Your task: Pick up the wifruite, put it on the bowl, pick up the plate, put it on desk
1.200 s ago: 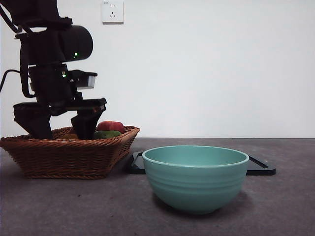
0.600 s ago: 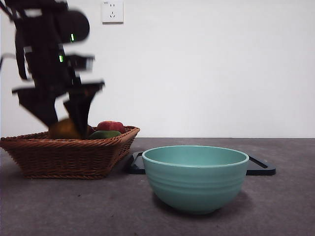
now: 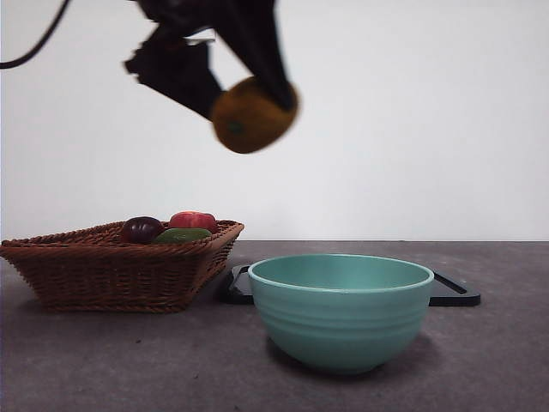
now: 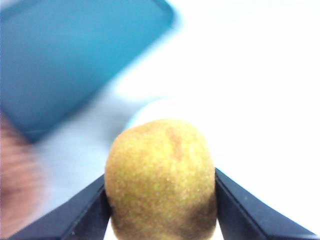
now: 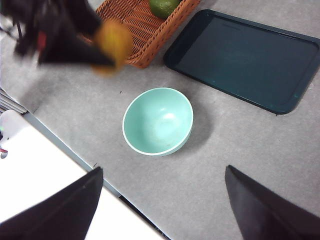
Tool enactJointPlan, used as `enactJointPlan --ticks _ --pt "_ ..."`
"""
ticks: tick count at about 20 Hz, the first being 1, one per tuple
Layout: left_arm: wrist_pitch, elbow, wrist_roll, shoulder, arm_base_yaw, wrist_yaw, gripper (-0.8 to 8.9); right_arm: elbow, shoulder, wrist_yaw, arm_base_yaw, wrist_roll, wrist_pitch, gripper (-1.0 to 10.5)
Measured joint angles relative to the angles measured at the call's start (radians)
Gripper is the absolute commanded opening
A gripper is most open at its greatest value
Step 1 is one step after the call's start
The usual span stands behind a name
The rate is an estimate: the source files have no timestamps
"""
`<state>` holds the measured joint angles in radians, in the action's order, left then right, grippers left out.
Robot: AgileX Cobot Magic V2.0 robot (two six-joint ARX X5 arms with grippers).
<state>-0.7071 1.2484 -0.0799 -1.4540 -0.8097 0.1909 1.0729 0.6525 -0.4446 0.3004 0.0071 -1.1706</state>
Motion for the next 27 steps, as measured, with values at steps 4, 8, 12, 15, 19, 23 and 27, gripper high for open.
enactJointPlan --ticks 4,8,12,15,19,23,27 --pt "0.035 0.0 0.004 -0.097 -0.085 -0.011 2.39 0.0 0.0 0.0 0.0 0.0 0.0 3.9" --pt "0.071 0.0 0.012 -0.206 -0.123 -0.053 2.4 0.0 0.0 0.0 0.0 0.0 0.0 3.9" --pt "0.106 0.0 0.015 -0.288 -0.127 -0.065 2.4 0.0 0.0 0.0 0.0 0.0 0.0 3.9" --pt "0.121 0.0 0.015 -0.32 -0.132 -0.065 2.42 0.0 0.0 0.0 0.0 0.0 0.0 3.9" --pt "0.124 0.0 0.016 -0.336 -0.135 -0.065 2.51 0.0 0.0 0.0 0.0 0.0 0.0 3.9" --pt "0.124 0.0 0.024 -0.336 -0.138 -0.065 3.6 0.0 0.0 0.0 0.0 0.0 0.0 3.9" --pt "0.124 0.0 0.031 -0.336 -0.138 -0.065 3.75 0.0 0.0 0.0 0.0 0.0 0.0 3.9"
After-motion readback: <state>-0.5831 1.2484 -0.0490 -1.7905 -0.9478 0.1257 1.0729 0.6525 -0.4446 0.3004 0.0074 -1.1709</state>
